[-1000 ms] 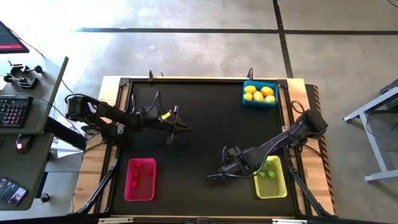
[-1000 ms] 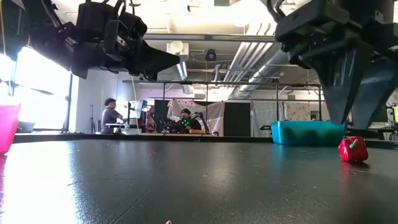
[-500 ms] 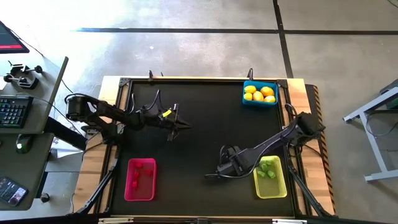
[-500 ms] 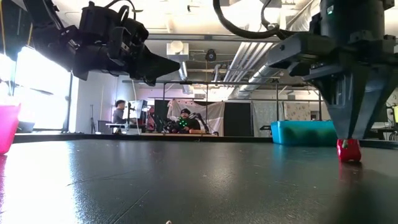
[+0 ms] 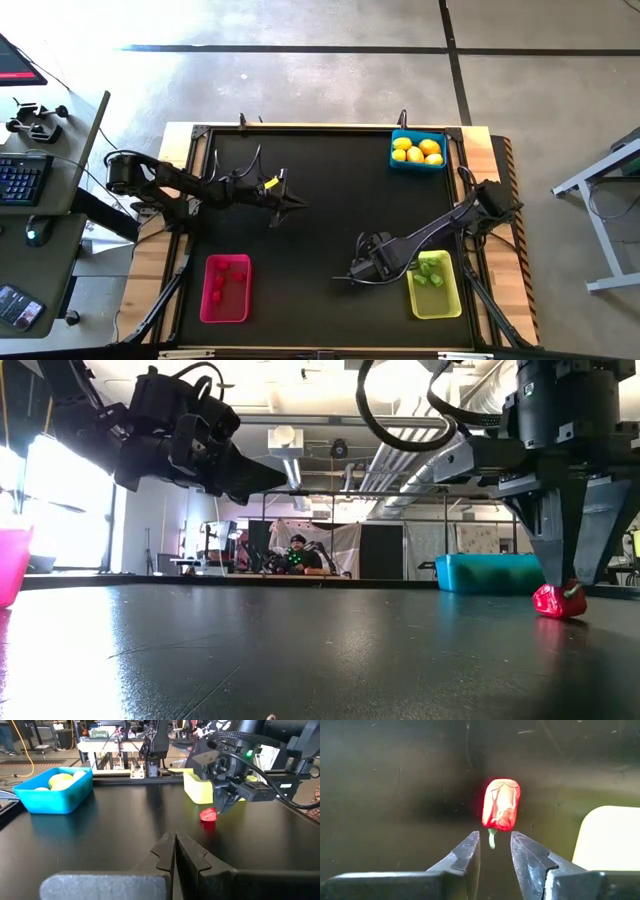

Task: Sort produce into baskets
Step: Put the red chili pepper into the red bin

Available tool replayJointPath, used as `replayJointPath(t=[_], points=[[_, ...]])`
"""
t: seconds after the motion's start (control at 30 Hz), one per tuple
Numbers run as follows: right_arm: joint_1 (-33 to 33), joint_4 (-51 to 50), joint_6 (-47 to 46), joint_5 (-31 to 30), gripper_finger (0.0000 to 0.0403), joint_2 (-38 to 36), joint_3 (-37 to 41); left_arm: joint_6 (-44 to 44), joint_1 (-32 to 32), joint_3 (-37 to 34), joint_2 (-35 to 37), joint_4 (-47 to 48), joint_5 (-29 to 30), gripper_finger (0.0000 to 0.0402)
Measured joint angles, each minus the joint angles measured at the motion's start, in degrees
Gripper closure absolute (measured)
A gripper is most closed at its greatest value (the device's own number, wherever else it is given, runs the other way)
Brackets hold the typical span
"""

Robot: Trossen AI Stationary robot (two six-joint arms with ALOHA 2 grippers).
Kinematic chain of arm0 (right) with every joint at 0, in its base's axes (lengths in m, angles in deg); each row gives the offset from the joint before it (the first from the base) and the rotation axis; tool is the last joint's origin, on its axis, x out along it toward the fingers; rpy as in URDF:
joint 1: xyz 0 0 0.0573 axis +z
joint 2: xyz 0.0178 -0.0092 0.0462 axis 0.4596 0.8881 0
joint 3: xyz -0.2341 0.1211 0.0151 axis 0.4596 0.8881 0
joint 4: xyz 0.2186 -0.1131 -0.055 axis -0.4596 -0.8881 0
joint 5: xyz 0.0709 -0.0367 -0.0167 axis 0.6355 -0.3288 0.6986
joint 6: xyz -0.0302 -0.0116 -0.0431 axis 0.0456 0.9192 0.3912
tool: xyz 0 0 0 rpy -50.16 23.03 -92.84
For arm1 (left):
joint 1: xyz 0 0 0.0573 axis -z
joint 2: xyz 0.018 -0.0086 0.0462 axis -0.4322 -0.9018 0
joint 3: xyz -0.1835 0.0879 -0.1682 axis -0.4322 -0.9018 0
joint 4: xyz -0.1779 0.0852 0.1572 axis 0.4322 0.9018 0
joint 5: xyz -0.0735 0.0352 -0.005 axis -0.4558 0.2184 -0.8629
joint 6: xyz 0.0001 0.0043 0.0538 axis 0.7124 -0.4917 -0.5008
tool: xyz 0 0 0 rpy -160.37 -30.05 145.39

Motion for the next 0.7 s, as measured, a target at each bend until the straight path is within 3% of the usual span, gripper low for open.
replayJointPath(t=[0.33, 0.7], points=[[-0.24, -3.07, 1.6, -0.76, 0.0299, 0.0, 0.04, -0.03, 0.0, 0.0, 0.0, 1.75, 0.0, 0.0401], [-1.55, -0.95, 5.17, -2.52, 0.026, 0.02, 0.04, 0.9, 0.0, 0.0, 0.0, 2.24, 0.0, 0.0401]])
